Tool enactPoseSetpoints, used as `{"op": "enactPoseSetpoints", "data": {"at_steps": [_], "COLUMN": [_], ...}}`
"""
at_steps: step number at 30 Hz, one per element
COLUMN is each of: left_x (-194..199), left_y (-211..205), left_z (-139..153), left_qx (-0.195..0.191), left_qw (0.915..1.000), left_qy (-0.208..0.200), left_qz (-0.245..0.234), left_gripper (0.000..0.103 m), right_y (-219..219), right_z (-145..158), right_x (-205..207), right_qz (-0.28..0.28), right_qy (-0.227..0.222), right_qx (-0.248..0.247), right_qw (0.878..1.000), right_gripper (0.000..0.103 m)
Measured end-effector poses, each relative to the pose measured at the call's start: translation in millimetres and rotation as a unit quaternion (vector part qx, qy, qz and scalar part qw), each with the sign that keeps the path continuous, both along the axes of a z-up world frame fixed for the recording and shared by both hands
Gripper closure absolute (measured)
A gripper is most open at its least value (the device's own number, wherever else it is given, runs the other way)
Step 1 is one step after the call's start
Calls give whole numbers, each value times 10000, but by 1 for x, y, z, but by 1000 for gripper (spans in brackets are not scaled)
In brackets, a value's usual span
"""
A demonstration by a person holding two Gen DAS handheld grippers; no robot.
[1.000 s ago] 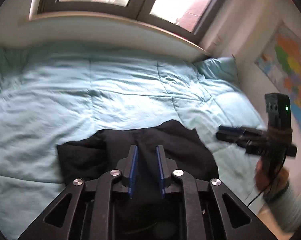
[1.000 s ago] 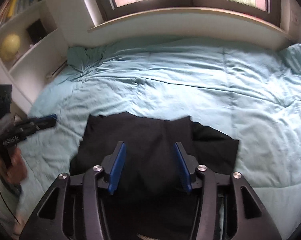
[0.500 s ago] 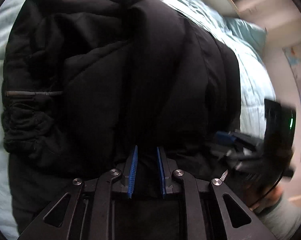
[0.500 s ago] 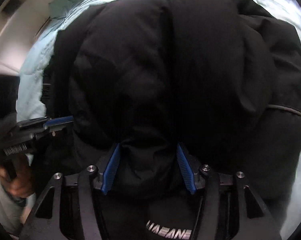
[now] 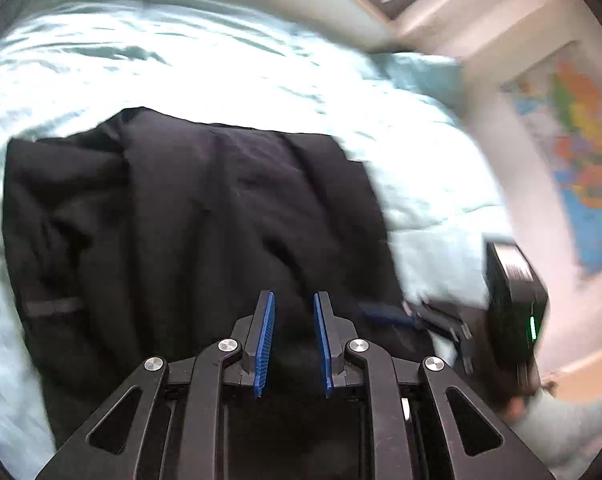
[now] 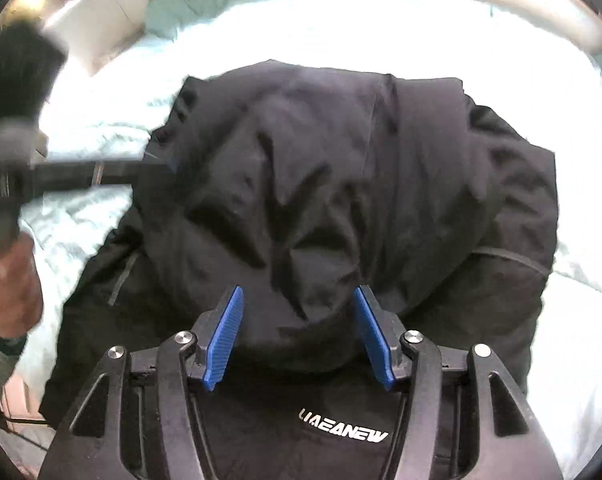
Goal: Fold large clothes
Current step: 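Release the hood and open both tools above the folded jacket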
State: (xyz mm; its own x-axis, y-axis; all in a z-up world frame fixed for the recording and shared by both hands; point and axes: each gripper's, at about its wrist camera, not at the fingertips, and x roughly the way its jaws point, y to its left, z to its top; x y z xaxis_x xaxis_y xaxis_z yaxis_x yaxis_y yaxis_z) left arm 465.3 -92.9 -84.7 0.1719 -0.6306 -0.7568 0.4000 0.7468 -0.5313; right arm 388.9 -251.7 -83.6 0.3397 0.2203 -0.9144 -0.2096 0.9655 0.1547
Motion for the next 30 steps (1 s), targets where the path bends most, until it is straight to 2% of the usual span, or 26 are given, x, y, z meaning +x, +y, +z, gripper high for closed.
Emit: {"op": "enactPoseSetpoints", "data": {"at_steps": [2, 3, 5, 6, 8, 10, 13, 16, 18, 19, 23, 26, 28, 30], "left_x": [24, 30, 35, 35, 32, 26, 27, 41, 51, 53, 42, 40, 28, 8], "left_y": [-12, -9, 0, 6, 10, 12, 10, 10, 13, 16, 33, 48, 48, 50], "left_z": [-34, -51, -62, -59, -49, -26, 4, 6, -14, -31, -60, -55, -36, -16], "left_qx": [761, 769, 412, 248, 203, 187, -21, 128, 505, 521, 90, -59, 98, 443], "left_qw": [9966, 9956, 9961, 9961, 9965, 9985, 9998, 9986, 9957, 9943, 9929, 9900, 9928, 9952], "left_qy": [248, 488, 695, 757, 738, 468, 111, -38, 207, 475, 819, 1009, 770, 467], "left_qz": [184, 220, 352, 373, 347, 202, 151, 511, 744, 794, 859, 982, 908, 735], "left_gripper": [83, 85, 85, 85, 85, 85, 85, 82, 82, 82, 84, 86, 86, 86], "right_y": [0, -2, -7, -11, -16, -21, -27, -34, -37, -36, -36, -43, -43, -43], "right_z": [-27, -41, -47, -44, -33, -9, 33, 50, 43, 28, -35, -44, -34, -22], "right_x": [8, 9, 6, 5, 2, -1, 14, 54, 79, 98, 128, 126, 122, 112], "right_qz": [-135, -206, -320, -349, -309, -222, -152, -335, -484, -538, -557, -691, -767, -856], "right_qy": [283, 434, 468, 506, 550, 420, -189, -696, -745, -620, -66, -61, 22, 18], "right_qx": [-141, -144, 67, 177, 256, 314, 215, 212, 268, 347, 71, 331, 321, 365], "right_qw": [9994, 9987, 9984, 9980, 9977, 9984, 9995, 9968, 9957, 9960, 9984, 9970, 9965, 9957], "right_gripper": [43, 43, 43, 43, 44, 43, 43, 43, 42, 42, 43, 43, 43, 43]}}
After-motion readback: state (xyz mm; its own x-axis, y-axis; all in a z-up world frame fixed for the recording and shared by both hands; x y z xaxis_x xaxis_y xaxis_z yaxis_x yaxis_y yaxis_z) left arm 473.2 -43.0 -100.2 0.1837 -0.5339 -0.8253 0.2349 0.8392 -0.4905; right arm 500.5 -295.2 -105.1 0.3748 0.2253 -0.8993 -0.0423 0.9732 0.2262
